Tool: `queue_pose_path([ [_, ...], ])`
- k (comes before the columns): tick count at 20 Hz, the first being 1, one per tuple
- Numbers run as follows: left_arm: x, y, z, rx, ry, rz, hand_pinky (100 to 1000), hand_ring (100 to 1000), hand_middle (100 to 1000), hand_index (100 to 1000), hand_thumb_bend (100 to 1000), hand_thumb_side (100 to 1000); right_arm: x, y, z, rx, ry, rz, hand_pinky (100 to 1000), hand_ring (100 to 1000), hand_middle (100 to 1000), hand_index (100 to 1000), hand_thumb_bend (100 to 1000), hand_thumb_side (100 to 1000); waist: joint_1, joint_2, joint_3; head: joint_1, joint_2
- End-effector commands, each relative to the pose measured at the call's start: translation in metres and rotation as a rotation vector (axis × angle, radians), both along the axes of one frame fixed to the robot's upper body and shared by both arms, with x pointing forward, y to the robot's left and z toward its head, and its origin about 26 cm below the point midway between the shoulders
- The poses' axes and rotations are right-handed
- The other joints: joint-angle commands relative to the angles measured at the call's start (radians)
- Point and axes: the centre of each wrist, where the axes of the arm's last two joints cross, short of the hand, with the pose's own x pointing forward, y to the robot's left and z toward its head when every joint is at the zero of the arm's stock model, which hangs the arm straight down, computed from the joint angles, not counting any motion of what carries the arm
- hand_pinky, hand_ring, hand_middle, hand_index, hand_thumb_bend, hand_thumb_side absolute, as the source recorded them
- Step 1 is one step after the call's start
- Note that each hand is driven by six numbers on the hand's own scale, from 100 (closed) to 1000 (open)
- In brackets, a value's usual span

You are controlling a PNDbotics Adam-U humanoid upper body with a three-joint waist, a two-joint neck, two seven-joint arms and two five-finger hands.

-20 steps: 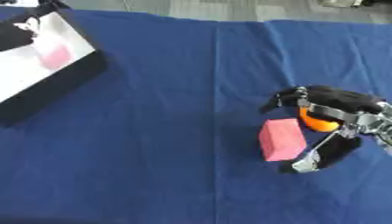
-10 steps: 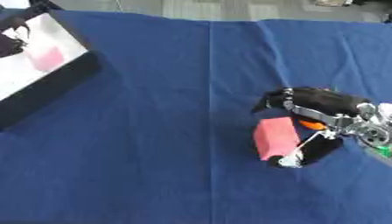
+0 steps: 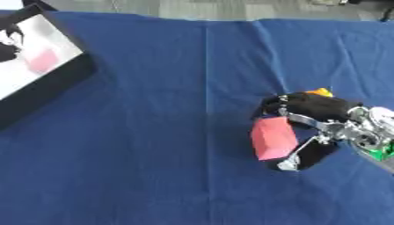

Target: Pick up the objects with one hand, pass them to the other hand, and then place them into the box on the other side of the table.

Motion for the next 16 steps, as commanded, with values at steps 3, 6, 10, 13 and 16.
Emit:
queue_pose_path([
  [3, -0.0017, 0.0076, 0.0094, 0.036, -0.020, 0.016, 944, 815, 782, 800, 100, 502, 0.0002, -0.0052, 0.0118, -0.055, -0.054, -0.026, 881, 857, 770, 832, 510, 253, -0.006, -0.014, -0.003, -0.004, 0.006],
  [6, -0.0015, 0.0084, 0.0076, 0.039, -0.016, 0.018, 943, 816, 783, 800, 100, 499, 0.0012, -0.0060, 0.0146, -0.052, -0.071, -0.042, 880, 858, 768, 833, 506, 246, -0.005, -0.015, -0.004, -0.002, 0.006],
  [10, -0.0012, 0.0097, 0.0046, 0.046, -0.009, 0.023, 942, 817, 785, 798, 100, 495, 0.0027, -0.0067, 0.0190, -0.030, -0.087, -0.064, 879, 857, 767, 834, 499, 238, -0.003, -0.015, -0.006, -0.003, 0.006],
  [13, -0.0010, 0.0110, 0.0028, 0.050, -0.003, 0.026, 941, 818, 786, 798, 100, 494, 0.0030, -0.0084, 0.0200, -0.028, -0.098, -0.088, 879, 855, 766, 833, 487, 224, -0.002, -0.015, -0.007, -0.004, 0.006],
  [16, -0.0006, 0.0115, 0.0010, 0.052, 0.003, 0.028, 941, 818, 787, 797, 100, 494, 0.0028, -0.0096, 0.0195, -0.031, -0.098, -0.105, 879, 854, 764, 831, 477, 211, -0.001, -0.014, -0.007, -0.005, 0.006],
])
